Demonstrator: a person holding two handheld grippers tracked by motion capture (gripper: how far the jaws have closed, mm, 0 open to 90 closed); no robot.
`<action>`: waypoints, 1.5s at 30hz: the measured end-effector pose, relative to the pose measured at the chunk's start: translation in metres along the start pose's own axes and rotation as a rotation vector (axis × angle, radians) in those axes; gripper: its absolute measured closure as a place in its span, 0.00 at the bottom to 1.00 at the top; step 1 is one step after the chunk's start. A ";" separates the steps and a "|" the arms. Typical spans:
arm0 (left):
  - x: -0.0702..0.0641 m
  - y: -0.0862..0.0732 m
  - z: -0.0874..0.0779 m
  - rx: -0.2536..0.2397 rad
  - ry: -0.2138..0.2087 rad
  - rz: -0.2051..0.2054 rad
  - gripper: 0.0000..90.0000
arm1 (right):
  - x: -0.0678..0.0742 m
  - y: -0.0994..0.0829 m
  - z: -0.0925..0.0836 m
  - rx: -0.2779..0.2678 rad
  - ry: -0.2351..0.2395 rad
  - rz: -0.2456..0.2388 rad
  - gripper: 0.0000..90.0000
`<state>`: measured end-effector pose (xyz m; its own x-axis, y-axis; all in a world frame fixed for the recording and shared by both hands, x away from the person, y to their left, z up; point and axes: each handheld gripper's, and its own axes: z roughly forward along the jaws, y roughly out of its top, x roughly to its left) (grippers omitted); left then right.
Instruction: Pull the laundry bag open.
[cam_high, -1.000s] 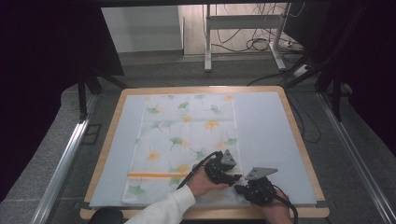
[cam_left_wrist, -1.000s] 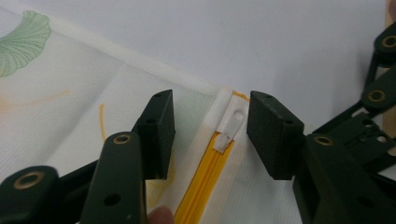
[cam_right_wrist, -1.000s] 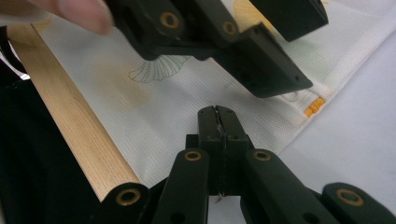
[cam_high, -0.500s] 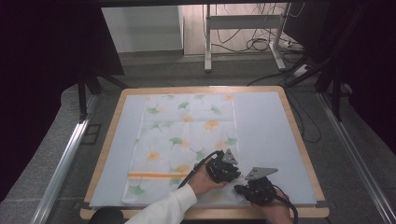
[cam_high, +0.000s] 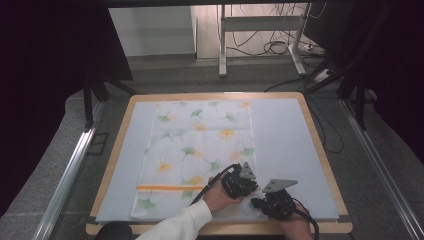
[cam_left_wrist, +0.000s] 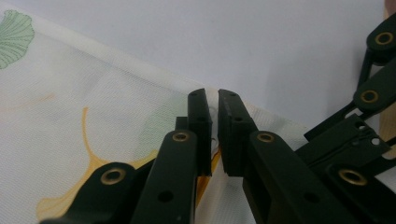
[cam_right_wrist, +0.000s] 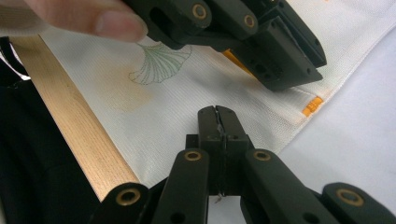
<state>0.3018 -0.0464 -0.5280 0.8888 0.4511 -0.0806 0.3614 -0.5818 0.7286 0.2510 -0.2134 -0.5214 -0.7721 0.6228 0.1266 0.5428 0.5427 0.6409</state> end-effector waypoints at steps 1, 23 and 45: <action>0.000 -0.001 0.000 -0.004 0.005 0.009 0.94 | 0.000 0.000 0.000 0.000 0.001 0.000 0.99; 0.006 -0.003 -0.001 -0.008 -0.034 -0.021 0.95 | -0.008 0.003 -0.002 -0.004 -0.055 0.038 0.99; 0.007 -0.008 -0.009 0.043 -0.005 0.024 0.96 | -0.030 0.005 0.001 -0.016 0.008 0.228 0.99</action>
<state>0.3028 -0.0323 -0.5280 0.8987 0.4334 -0.0665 0.3515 -0.6214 0.7002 0.2768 -0.2291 -0.5230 -0.6323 0.7241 0.2753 0.6985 0.3793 0.6068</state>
